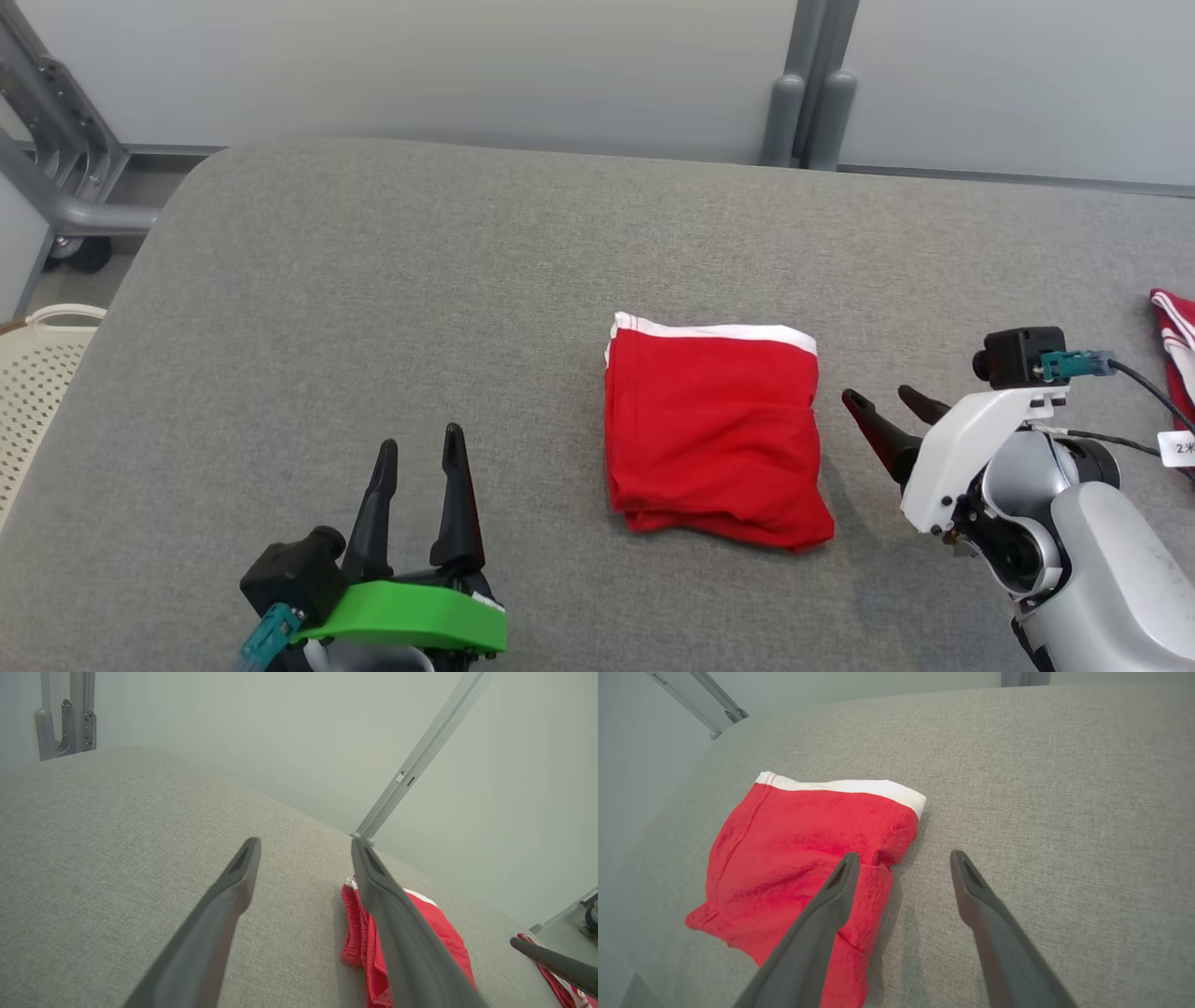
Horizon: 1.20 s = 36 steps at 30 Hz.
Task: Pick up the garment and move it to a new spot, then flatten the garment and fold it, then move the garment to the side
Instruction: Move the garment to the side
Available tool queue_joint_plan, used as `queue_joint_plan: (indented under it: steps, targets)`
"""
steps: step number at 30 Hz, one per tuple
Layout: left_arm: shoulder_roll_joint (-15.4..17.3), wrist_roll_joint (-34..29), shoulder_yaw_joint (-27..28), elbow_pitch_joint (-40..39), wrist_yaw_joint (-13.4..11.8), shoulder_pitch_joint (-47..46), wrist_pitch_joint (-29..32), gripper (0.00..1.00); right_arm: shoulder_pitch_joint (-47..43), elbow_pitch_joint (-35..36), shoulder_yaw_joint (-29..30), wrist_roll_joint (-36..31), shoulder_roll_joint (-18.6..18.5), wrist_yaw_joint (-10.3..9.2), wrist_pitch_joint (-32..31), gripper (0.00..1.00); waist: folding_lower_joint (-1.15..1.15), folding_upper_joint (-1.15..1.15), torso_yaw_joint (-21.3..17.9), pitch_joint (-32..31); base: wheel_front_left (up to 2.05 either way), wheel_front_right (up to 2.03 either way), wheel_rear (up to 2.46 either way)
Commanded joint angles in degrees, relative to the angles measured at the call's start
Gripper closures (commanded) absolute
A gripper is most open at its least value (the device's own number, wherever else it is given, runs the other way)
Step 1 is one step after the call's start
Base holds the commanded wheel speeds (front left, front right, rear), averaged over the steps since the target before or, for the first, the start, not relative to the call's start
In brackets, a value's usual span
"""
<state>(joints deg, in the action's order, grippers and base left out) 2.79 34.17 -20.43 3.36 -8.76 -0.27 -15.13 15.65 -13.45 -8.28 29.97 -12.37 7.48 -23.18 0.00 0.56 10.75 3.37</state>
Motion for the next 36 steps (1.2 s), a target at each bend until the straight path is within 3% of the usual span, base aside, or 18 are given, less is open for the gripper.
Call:
queue_joint_plan:
  steps: [1,6,20,22,23,26,36]
  targets:
    - [0.24,0.26,0.07,-0.37,0.10,-0.90,0.00,0.00,0.80,-1.04,0.49,1.50,-0.14,0.02,-1.24,0.00,0.00,-0.56,1.36,0.64,0.00,0.00,0.00]
    - [0.24,-0.18,-0.16,-0.63,0.08,-1.39,0.00,0.00,3.54,-8.29,3.32,7.74,0.63,0.02,-6.78,0.00,0.00,-0.56,4.65,1.84,0.00,0.00,0.00]
    - [0.24,-0.18,-0.71,-0.67,-0.03,-1.62,0.00,0.00,7.79,-18.46,2.68,12.33,0.78,0.02,-9.28,0.00,0.00,-0.56,7.95,3.09,0.00,0.00,0.00]
    - [0.24,-0.26,-0.67,-0.73,-0.10,-1.48,0.00,0.00,8.18,-19.02,2.04,12.71,0.81,0.02,-8.92,0.60,0.00,-0.56,7.95,3.08,0.00,0.00,0.00]
    - [0.24,-0.32,-0.62,-0.72,-0.14,-1.38,0.00,0.00,8.34,-19.13,1.62,12.89,0.75,0.02,-8.74,0.73,0.00,-0.56,7.91,3.07,0.00,0.00,0.00]
    - [0.24,-0.44,-0.54,-0.66,-0.23,-1.24,0.00,0.00,8.90,-19.30,0.36,13.44,0.41,0.02,-8.03,0.97,0.00,-0.56,7.60,3.05,0.00,0.00,0.00]
    - [0.24,-1.11,-0.44,-0.78,-0.03,-1.48,0.01,0.00,10.63,-17.97,-2.99,14.84,-1.70,0.02,-5.98,1.00,0.00,-0.56,4.49,3.04,0.00,0.00,0.00]
